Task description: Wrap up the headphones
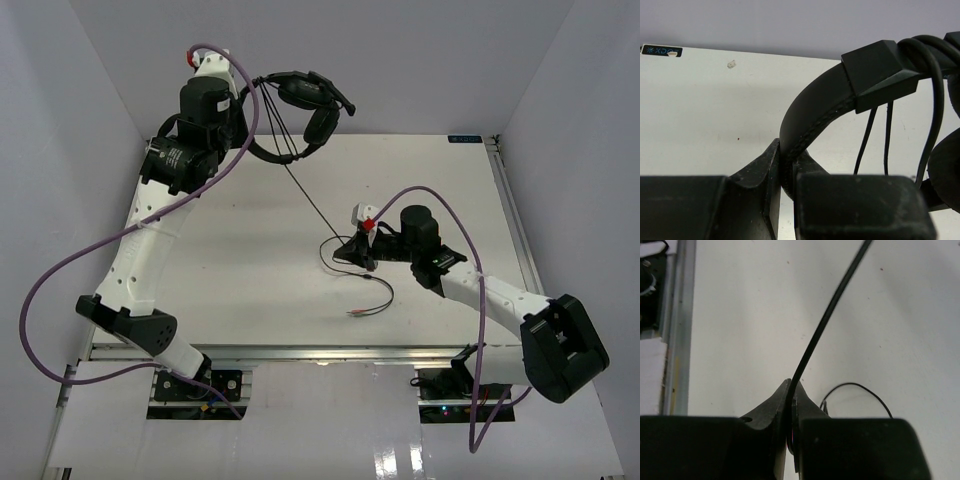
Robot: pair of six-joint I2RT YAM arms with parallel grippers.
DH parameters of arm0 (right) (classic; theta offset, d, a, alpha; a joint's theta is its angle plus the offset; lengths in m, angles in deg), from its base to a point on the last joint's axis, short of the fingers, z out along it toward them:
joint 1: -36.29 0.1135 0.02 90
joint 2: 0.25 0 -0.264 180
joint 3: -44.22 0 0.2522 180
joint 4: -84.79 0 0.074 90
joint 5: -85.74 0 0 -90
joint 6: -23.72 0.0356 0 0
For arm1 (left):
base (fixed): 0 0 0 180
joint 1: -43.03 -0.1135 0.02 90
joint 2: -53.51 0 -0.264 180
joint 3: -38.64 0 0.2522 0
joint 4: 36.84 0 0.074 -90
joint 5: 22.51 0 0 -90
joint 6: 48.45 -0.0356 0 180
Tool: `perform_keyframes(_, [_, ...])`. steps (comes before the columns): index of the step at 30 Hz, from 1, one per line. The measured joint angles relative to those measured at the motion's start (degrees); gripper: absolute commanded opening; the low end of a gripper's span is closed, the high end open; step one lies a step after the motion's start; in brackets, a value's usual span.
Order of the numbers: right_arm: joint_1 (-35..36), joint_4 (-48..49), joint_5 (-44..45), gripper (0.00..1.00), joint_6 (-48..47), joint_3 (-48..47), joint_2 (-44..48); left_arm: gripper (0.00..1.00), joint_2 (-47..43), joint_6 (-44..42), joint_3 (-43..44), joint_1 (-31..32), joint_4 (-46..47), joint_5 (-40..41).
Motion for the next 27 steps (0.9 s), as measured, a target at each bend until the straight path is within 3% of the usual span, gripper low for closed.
perform_keyframes(5, [-0.09, -9.53, 6.88, 0.08, -5.73, -3.26, 2.74, 0.0, -1.46, 0.29, -2.33, -1.68, 0.42, -1.37])
perform_keyframes(12, [-0.35, -12.63, 13.0, 0.08, -8.65, -3.74, 3.24, 0.0, -2.57, 2.9, -2.34, -3.93, 0.72, -6.59])
perform_keyframes(22, [-0.01, -14.79, 11.17, 0.08, -11.83, -3.81, 4.47, 0.0, -3.49, 2.81, -2.43, -5.2, 0.78, -7.89])
perform_keyframes(27, [2.76, -22.36, 14.44, 0.08, -17.71, -8.02, 4.96, 0.0, 0.52, 2.64, -2.25, -6.05, 2.02, -7.88])
